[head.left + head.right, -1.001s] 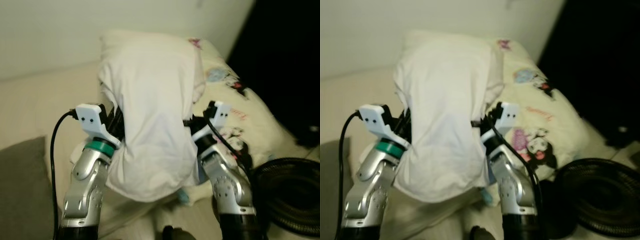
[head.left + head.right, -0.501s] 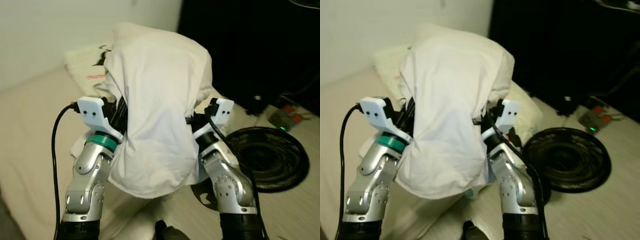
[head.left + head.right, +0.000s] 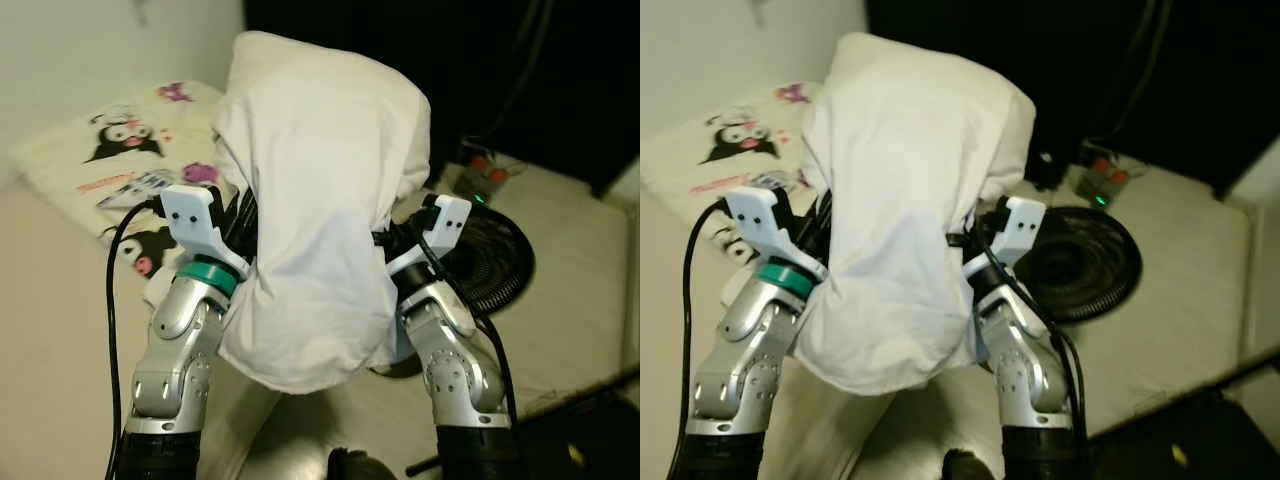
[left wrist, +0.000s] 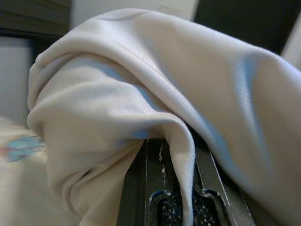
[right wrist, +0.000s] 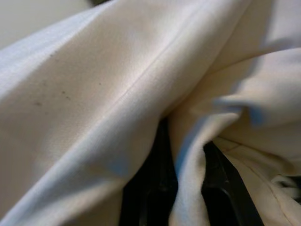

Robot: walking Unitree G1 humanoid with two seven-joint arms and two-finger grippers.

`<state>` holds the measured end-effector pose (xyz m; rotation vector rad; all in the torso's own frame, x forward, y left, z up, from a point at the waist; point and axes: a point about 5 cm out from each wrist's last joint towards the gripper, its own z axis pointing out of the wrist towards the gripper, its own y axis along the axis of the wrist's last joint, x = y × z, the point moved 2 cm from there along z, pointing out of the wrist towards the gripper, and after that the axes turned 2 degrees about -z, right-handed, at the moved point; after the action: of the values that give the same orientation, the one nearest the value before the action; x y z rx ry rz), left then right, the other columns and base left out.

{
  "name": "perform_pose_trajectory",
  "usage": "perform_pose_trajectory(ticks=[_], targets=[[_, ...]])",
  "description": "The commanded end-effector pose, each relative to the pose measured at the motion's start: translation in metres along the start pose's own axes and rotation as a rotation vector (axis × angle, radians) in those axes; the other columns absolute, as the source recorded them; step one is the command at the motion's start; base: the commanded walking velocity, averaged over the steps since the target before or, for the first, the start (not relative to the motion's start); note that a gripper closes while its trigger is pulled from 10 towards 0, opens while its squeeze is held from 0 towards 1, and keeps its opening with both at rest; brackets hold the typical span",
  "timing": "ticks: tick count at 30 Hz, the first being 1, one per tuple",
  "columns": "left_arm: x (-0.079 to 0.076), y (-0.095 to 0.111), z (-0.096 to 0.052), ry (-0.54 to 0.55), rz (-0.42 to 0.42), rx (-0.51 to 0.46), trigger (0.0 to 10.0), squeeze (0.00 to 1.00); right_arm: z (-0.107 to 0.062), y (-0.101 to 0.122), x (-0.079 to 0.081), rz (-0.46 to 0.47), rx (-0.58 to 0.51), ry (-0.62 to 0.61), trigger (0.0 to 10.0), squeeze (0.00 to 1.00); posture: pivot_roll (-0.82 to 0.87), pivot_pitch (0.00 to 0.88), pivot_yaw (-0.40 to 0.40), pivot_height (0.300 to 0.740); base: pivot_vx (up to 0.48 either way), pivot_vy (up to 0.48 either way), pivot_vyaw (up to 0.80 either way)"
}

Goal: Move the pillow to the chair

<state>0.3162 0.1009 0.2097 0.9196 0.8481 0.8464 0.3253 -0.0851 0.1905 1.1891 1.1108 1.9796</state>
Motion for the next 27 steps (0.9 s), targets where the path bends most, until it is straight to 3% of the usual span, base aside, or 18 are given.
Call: perform_pose_trajectory(ticks=[1,13,17,27], targets=[[-0.032,0.000,0.010,-0.140,-0.031,-0.006,10.0,0.00,0.007,-0.008,0.040,0.071,-0.007,0.137,10.0,0.00,0.01,0.020,0.109,0.740,0.000,0.000,-0.80],[-0.035,-0.001,0.006,-0.131,-0.053,-0.020,10.0,0.00,0.005,-0.009,0.043,0.066,-0.001,0.148,10.0,0.00,0.00,0.017,0.077,0.740,0.000,0.000,-0.80],[-0.035,-0.005,-0.003,-0.160,-0.065,0.005,10.0,0.00,0.001,-0.010,0.037,0.064,0.008,0.132,10.0,0.00,0.00,0.014,0.075,0.740,0.000,0.000,-0.80],[-0.043,-0.007,-0.009,-0.220,-0.080,0.023,10.0,0.00,0.000,-0.011,0.038,0.068,0.013,0.138,10.0,0.00,0.00,0.009,0.079,0.740,0.000,0.000,-0.80]])
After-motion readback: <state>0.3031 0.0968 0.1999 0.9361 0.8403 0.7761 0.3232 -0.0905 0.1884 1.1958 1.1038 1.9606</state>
